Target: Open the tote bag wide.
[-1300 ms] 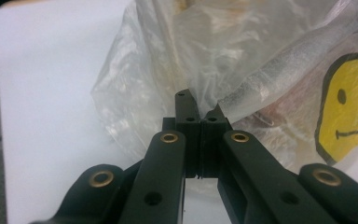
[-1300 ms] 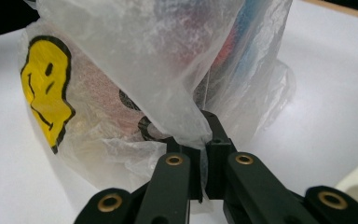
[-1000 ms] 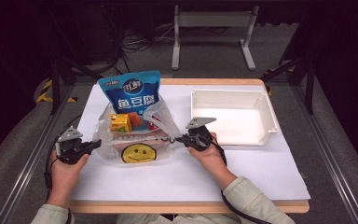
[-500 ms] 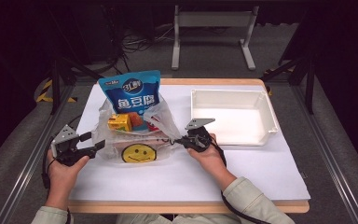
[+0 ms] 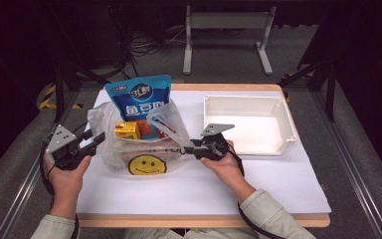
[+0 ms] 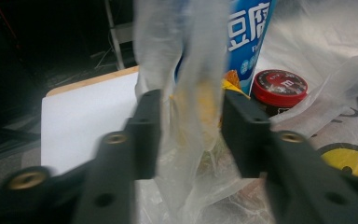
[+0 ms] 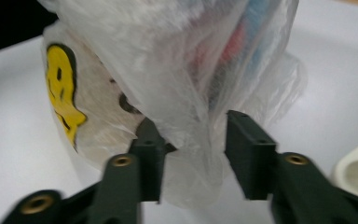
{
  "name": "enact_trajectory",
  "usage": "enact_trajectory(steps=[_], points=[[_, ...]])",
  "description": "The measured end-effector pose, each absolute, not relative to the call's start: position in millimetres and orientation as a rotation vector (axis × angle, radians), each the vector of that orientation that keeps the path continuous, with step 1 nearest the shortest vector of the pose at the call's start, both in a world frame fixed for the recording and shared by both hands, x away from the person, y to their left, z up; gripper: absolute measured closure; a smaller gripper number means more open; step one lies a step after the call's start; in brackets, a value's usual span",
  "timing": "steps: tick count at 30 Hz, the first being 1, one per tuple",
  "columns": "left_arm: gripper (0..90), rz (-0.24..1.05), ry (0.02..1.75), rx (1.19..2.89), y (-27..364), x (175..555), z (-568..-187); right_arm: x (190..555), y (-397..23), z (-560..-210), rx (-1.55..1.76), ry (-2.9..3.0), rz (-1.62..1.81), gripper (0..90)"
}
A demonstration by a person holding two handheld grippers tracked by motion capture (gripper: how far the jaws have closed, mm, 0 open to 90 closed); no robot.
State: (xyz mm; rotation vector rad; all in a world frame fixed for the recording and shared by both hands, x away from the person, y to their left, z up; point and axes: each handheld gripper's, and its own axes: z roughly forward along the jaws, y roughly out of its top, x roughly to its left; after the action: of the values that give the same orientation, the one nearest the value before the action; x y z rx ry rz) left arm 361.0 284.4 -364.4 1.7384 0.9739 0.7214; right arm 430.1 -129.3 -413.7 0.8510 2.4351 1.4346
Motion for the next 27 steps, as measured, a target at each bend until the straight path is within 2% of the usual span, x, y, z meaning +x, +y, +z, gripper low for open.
enact_trajectory(steps=[3, 5, 8, 11, 18, 27], points=[[83.3, 0.721, 0.962, 1.733, 285.1, 358.7, -362.0, 427.2, -131.8, -398.5, 0.832, 2.379, 1.482, 45.4], [87.2, 0.716, 0.961, 1.730, 285.5, 358.3, -361.3, 424.1, -131.7, -384.7, 0.796, 2.326, 1.509, 40.1], [88.7, 0.702, 0.958, 1.724, 286.2, 358.0, -360.3, 419.7, -127.1, -365.0, 0.746, 2.264, 1.535, 36.1], [88.9, 0.697, 0.956, 1.726, 285.9, 358.0, -360.3, 419.4, -121.2, -354.7, 0.707, 2.245, 1.543, 35.9], [89.0, 0.684, 0.946, 1.725, 285.7, 357.8, -360.5, 418.8, -94.9, -341.3, 0.630, 2.253, 1.524, 29.5], [88.7, 0.670, 0.935, 1.735, 283.8, 358.7, -362.6, 415.9, -75.3, -343.5, 0.581, 2.262, 1.472, 33.0]])
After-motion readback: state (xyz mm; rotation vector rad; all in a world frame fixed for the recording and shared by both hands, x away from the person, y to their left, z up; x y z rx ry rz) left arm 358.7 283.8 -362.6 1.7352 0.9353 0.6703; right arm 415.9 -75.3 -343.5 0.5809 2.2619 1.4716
